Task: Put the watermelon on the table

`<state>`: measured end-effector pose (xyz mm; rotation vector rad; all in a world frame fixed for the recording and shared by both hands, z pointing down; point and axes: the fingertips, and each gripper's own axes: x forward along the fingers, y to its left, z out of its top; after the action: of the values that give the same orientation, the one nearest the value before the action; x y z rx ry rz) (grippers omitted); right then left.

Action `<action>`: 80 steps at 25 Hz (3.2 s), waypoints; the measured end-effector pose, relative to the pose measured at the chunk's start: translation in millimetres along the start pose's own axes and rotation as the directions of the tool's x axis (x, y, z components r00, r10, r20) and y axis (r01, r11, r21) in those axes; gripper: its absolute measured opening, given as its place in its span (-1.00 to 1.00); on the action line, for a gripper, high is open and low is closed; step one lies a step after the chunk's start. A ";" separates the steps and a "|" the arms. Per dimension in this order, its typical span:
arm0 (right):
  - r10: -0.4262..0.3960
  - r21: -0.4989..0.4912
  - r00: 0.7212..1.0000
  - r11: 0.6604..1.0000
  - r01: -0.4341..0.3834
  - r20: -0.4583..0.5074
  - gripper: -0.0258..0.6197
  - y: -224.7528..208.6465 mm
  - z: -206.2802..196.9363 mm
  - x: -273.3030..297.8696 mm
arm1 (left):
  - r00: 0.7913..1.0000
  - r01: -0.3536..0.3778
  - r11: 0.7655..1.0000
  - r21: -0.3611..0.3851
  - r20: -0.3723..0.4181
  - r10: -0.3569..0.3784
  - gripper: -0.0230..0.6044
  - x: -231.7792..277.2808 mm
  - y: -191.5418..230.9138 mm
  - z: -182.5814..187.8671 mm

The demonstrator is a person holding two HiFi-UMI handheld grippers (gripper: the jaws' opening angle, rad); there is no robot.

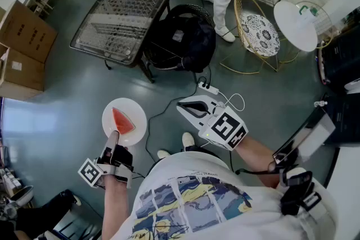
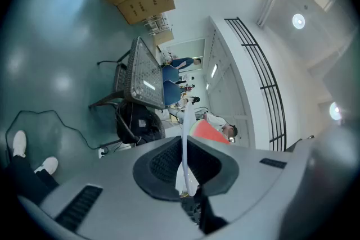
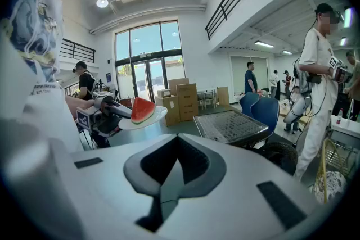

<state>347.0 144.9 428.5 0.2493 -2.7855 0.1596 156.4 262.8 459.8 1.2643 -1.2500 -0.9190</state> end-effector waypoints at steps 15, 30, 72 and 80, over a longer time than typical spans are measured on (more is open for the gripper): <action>0.071 -0.062 0.997 0.996 -0.068 0.033 -0.89 16.8 2.2 -4.2 | 0.999 0.006 0.999 0.046 0.046 -0.008 -0.84 -17.4 -4.3 -6.6; 0.052 -0.060 0.999 0.997 -0.051 0.016 -0.81 1.2 13.1 47.7 | 0.999 0.005 1.000 0.004 0.048 -0.005 -0.84 0.3 0.6 41.2; -0.273 0.045 0.962 0.961 0.273 -0.012 -0.77 -263.1 161.9 374.0 | 0.956 0.038 0.995 0.097 -0.293 -0.008 -0.84 422.7 76.0 439.0; -0.444 0.172 0.891 0.874 0.454 -0.098 -0.77 -307.4 190.3 431.2 | 0.886 -0.051 0.987 0.155 -0.449 0.116 -0.84 536.0 142.4 511.1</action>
<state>-55.5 -248.4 422.4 0.9157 -2.5716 0.3117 -284.5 -326.9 622.6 1.4240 -0.9917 -0.4352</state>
